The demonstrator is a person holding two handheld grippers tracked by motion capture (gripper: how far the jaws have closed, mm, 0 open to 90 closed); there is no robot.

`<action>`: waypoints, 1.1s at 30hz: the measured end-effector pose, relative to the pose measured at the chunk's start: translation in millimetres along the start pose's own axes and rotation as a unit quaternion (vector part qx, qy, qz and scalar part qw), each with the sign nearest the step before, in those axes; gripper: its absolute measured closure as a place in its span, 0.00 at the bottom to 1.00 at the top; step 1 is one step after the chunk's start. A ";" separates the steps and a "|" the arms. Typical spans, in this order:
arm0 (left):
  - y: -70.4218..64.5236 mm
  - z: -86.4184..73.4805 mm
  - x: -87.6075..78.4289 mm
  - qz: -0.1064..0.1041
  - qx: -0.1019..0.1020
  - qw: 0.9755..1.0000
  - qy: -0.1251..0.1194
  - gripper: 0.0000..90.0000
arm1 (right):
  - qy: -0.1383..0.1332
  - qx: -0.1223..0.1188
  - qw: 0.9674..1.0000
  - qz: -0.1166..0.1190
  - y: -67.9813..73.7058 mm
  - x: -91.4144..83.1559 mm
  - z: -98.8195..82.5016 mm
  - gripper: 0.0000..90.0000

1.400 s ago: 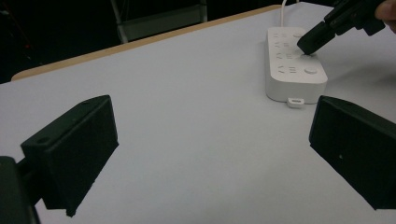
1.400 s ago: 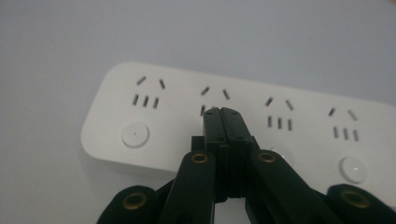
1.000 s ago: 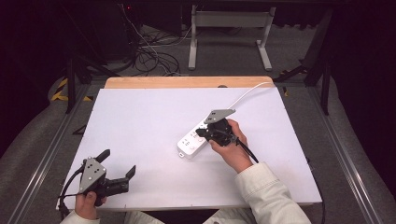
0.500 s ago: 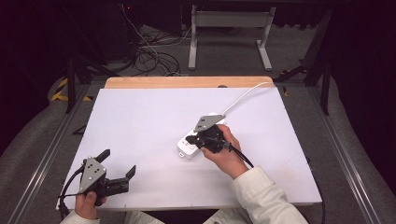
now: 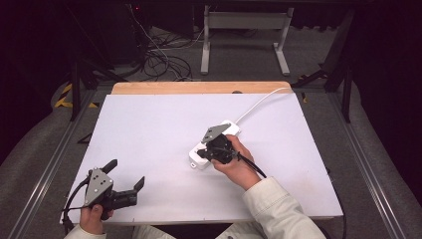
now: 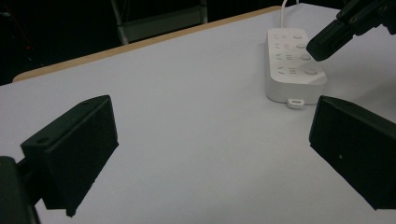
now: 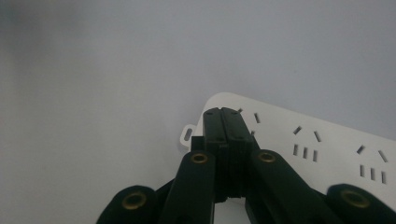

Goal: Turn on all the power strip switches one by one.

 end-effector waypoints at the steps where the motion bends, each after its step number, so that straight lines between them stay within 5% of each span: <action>1: 0.0 0.0 0.1 0.000 0.000 1.000 0.000 0.02 | 0.004 -0.004 1.000 -0.002 -0.8 1.9 -0.6 1.00; 16: 0.3 -0.2 -0.1 -0.001 0.001 1.000 0.001 0.02 | 0.042 0.005 0.999 -0.009 -7.6 9.5 -6.3 1.00; 33: -0.7 -0.2 0.1 -0.002 0.001 1.000 0.001 0.02 | 0.041 0.018 0.999 -0.007 -10.2 11.0 -7.9 1.00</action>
Point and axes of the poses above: each handheld gripper's, and its own axes: x roughly forward along the jaws, z roughly out of its top, y roughly to its left, the point moved 5 cm from there along x, roughly forward along the jaws, and after that the axes turned 15 degrees about x, right-handed, at the moved point
